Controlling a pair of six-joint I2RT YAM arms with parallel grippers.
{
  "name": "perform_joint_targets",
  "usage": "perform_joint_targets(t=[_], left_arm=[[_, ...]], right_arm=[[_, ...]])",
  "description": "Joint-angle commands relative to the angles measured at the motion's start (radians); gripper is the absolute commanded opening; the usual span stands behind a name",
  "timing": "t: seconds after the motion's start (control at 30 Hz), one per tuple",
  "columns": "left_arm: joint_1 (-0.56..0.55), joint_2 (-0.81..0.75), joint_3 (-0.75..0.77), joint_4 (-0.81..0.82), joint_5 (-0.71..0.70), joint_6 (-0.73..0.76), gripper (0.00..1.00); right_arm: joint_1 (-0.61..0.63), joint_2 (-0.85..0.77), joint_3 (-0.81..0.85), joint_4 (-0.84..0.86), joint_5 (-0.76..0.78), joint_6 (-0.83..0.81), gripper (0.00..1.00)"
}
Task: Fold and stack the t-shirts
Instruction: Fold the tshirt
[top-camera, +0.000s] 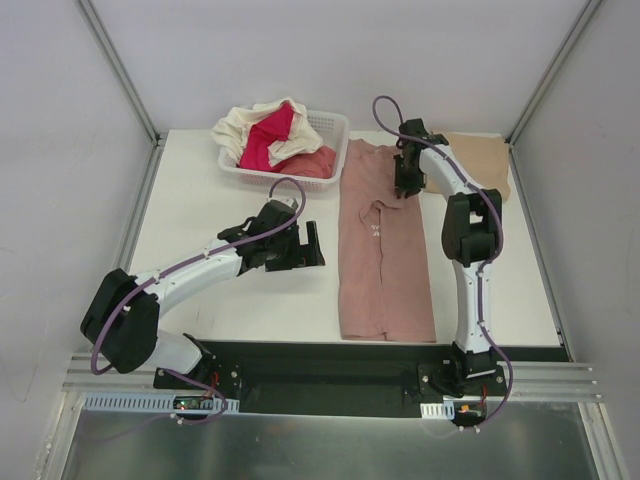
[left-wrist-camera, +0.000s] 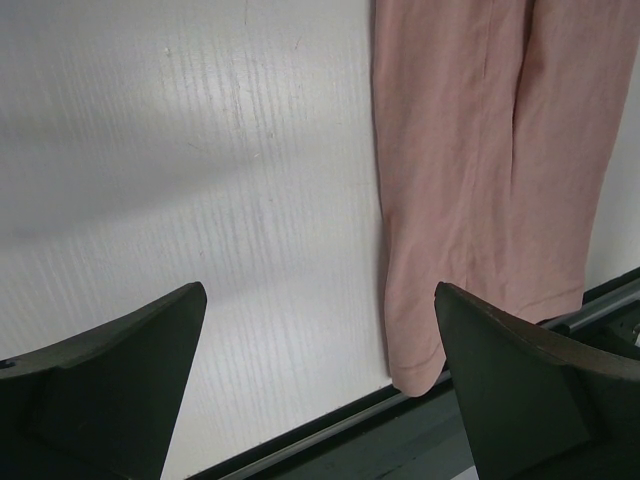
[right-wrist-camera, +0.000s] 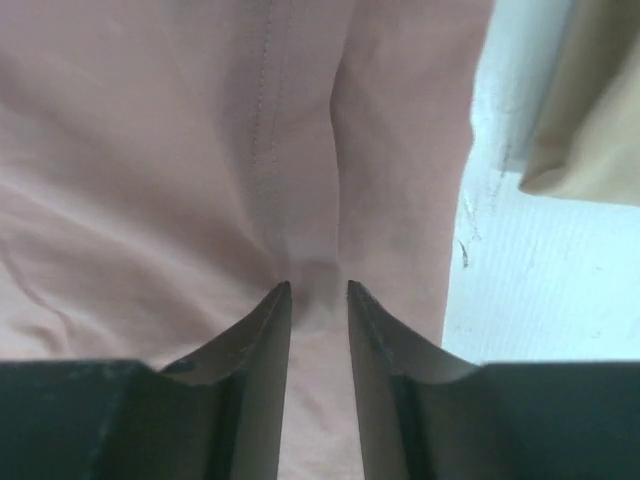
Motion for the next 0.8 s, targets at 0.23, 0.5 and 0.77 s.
perform_joint_targets(t=[0.23, 0.5, 0.77], left_arm=[[-0.011, -0.042, -0.015, 0.013, 0.046, -0.006, 0.99], [-0.013, -0.009, 0.011, 0.016, 0.049, 0.011, 0.99], [-0.013, 0.054, 0.080, 0.018, 0.078, 0.040, 0.99]], right_arm=[[-0.010, -0.070, 0.045, 0.005, -0.117, 0.001, 0.65], [-0.037, -0.107, 0.046, 0.170, -0.188, 0.014, 0.97], [-0.067, 0.022, 0.120, 0.285, -0.436, 0.115, 0.97]])
